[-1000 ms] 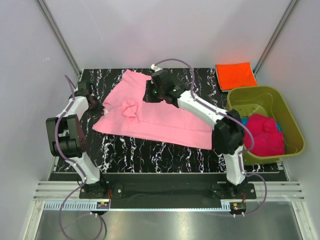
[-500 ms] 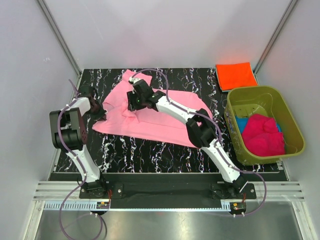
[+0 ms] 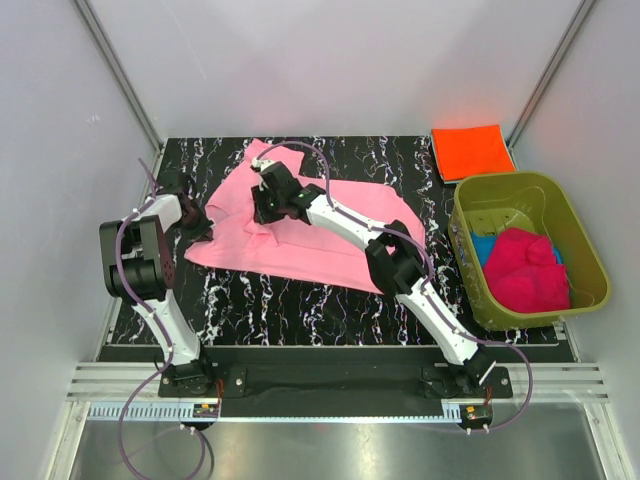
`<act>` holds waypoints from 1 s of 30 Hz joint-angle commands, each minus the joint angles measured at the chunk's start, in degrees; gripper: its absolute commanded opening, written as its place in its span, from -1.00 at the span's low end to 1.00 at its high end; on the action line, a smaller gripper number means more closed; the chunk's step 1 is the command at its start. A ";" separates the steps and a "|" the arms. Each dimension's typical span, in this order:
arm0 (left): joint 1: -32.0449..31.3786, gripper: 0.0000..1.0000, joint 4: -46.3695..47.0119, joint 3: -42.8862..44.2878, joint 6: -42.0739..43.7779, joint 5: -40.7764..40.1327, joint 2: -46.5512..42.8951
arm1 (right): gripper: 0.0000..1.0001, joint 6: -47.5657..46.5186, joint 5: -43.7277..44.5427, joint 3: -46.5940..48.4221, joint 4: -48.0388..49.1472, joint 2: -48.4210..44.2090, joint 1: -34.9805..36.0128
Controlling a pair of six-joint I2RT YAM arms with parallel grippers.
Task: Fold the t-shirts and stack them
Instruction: Fold the tshirt
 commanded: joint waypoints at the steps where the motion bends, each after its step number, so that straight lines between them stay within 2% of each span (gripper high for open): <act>1: 0.11 -0.80 0.18 -0.21 0.85 -2.67 1.48 | -0.41 -0.93 1.20 2.46 0.17 0.03 0.68; 2: 0.20 -0.80 0.18 -0.21 0.94 -2.67 1.40 | -0.66 -1.10 1.90 2.55 0.08 -0.23 0.68; 5: 0.20 -0.79 0.18 -0.30 0.94 -3.11 1.31 | -1.00 -1.54 3.39 2.47 0.08 -1.02 0.68; 7: 0.20 -0.79 0.18 -0.38 1.11 -3.29 1.05 | -1.00 -1.54 5.15 0.98 0.08 -2.42 0.68; 10: 0.28 -0.78 0.09 -0.56 1.11 -3.38 0.87 | -1.00 -1.28 14.08 -2.35 0.08 -5.23 0.50; 12: 0.20 -0.78 0.18 -0.73 1.11 -4.68 0.78 | -1.00 0.11 16.49 -3.94 0.17 -6.91 0.15; 18: 0.28 -0.75 -0.44 -0.91 1.38 -5.84 0.52 | -1.00 5.21 25.01 -14.30 0.43 -12.53 -0.99; 23: 0.20 -0.73 -0.52 -0.74 1.20 -5.93 0.52 | -1.00 9.09 24.67 -28.46 8.51 -20.52 -3.45; 30: 0.20 -0.67 -0.44 -0.65 1.64 -6.72 0.25 | -0.99 12.95 23.80 -33.75 9.93 -23.17 -4.69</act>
